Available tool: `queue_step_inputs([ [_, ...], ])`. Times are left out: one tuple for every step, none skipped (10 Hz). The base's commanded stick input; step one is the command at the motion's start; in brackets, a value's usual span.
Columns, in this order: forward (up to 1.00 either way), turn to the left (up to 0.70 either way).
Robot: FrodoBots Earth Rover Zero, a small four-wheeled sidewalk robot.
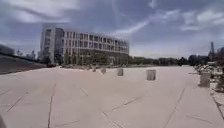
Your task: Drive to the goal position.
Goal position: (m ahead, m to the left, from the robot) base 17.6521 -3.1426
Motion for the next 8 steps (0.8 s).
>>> queue_step_inputs([
  [0.6,-0.15],
  [0.6,-0.15],
  [0.6,-0.15],
  [0.6,-0.15],
  [0.6,-0.15],
  [0.6,-0.15],
  [0.6,-0.15],
  [0.6,-0.15],
])
